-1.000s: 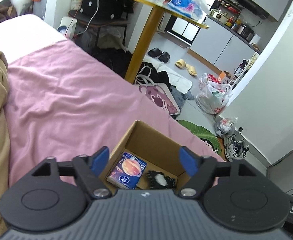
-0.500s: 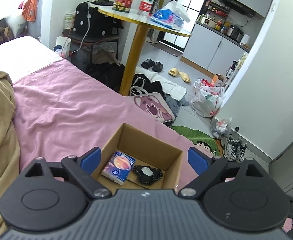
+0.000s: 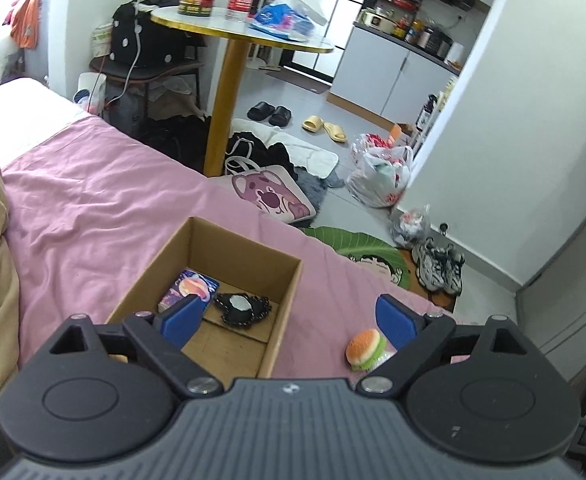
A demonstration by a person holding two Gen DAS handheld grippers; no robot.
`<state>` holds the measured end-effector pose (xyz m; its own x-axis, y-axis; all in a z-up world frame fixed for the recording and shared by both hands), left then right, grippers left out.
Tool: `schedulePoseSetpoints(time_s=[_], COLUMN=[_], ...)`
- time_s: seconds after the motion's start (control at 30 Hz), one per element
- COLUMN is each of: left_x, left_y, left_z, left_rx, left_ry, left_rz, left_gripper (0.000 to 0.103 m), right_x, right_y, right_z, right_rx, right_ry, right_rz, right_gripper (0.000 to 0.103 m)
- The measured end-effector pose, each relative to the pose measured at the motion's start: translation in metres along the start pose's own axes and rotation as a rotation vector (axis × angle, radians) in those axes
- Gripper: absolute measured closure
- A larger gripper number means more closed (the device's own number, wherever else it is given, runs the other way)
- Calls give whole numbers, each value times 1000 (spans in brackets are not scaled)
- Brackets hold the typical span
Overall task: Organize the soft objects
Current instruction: 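Move both tools back over the grey plush mouse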
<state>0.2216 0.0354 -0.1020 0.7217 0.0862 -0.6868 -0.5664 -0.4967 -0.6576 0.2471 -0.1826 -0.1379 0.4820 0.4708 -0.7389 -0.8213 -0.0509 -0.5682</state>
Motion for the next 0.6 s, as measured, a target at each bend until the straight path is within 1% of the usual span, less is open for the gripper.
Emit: schedulePoseSetpoints(time_s=[0.23, 0.33, 0.5, 0.6], left_x=[0, 4, 13, 19], left_y=[21, 32, 53, 66], left_z=[-20, -30, -43, -49], left_rx=[36, 58, 105, 115], left_ry=[1, 2, -14, -20], left_rz=[29, 54, 90, 120], left_gripper=[10, 10, 10, 10], right_x=[-9, -10, -12, -14], right_y=[11, 17, 27, 29], right_z=[-23, -33, -49, -58], right_rx=[74, 129, 175, 240], right_ry=[-18, -28, -24, -60], right_rz=[0, 4, 13, 9], right_gripper=[0, 0, 0, 0])
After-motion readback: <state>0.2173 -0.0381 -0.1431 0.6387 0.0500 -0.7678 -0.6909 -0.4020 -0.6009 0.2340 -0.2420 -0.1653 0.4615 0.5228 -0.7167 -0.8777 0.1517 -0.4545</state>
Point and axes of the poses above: each gripper's, at about its wrist camera, not at the fingertips, and x roughly the way its jaws point, z to its left, y to its underside, the point moved 8 cm from there along x, roughly the way its jaws point, and after that the axes turned 5 degrees about -x, right-handed, at the moved point
